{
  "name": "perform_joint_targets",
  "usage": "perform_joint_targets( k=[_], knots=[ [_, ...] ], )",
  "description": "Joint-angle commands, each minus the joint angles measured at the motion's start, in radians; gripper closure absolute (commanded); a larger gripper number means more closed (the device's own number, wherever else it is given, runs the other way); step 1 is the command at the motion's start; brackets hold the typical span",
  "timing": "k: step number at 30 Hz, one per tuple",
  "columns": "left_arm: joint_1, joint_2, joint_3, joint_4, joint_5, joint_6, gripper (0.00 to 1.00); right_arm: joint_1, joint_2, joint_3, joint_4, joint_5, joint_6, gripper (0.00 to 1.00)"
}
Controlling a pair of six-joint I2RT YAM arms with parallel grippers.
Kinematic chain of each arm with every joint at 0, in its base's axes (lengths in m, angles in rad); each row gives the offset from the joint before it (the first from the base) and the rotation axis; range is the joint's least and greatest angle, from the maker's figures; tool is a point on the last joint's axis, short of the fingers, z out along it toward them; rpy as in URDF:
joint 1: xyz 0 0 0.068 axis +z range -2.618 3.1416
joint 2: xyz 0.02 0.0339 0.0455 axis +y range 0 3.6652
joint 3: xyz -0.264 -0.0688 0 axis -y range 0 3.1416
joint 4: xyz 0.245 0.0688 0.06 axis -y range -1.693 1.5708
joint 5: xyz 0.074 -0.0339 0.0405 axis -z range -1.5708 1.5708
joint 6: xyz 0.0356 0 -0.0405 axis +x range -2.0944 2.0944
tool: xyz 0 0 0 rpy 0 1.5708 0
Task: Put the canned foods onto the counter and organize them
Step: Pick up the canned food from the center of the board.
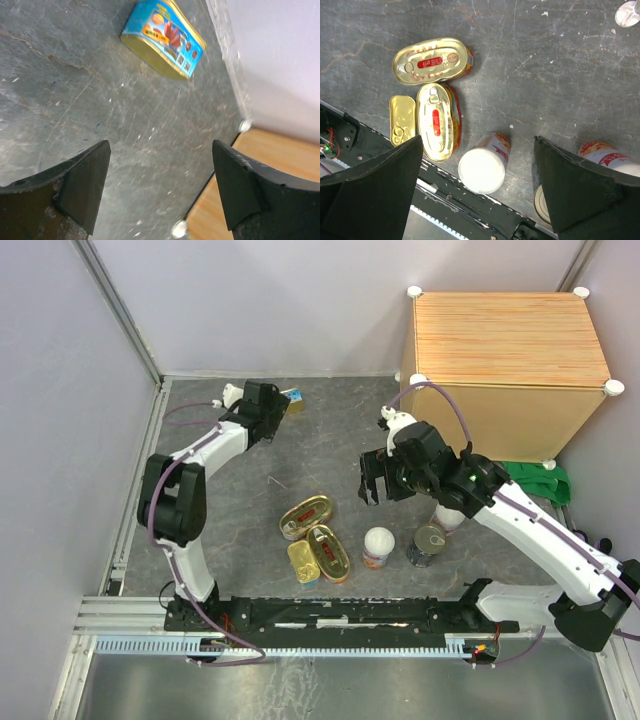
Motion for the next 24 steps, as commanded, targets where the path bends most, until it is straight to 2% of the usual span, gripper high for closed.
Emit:
perform_joint_targets(
  k=[1,5,8,10,12,24],
  knots=[
    [0.017,0.083,0.09,0.079,-0.036,-0.291,0.11,0.001,-0.027,-0.017,-0.006,-0.001,-0.029,0.01],
    [0.021,0.143,0.115,0.131,-0.076,-0.45,0.1,0.001,-0.014,-0.006,-0.017,-0.014,-0.045,0.01],
    [0.04,0.236,0.226,0.099,-0.063,-0.53,0.09,0.0,0.012,-0.003,-0.021,-0.017,-0.06,0.01],
    [0.049,0.283,0.281,0.07,-0.065,-0.537,0.08,0.0,0.023,0.001,-0.022,-0.017,-0.068,0.01],
    [0.057,0.323,0.334,0.043,-0.064,-0.541,0.0,0.0,0.033,0.006,-0.022,-0.015,-0.079,0.01],
    [0.106,0.535,0.64,-0.163,0.055,-0.477,0.01,-0.015,0.133,0.063,-0.014,-0.025,-0.135,0.01]
  ],
)
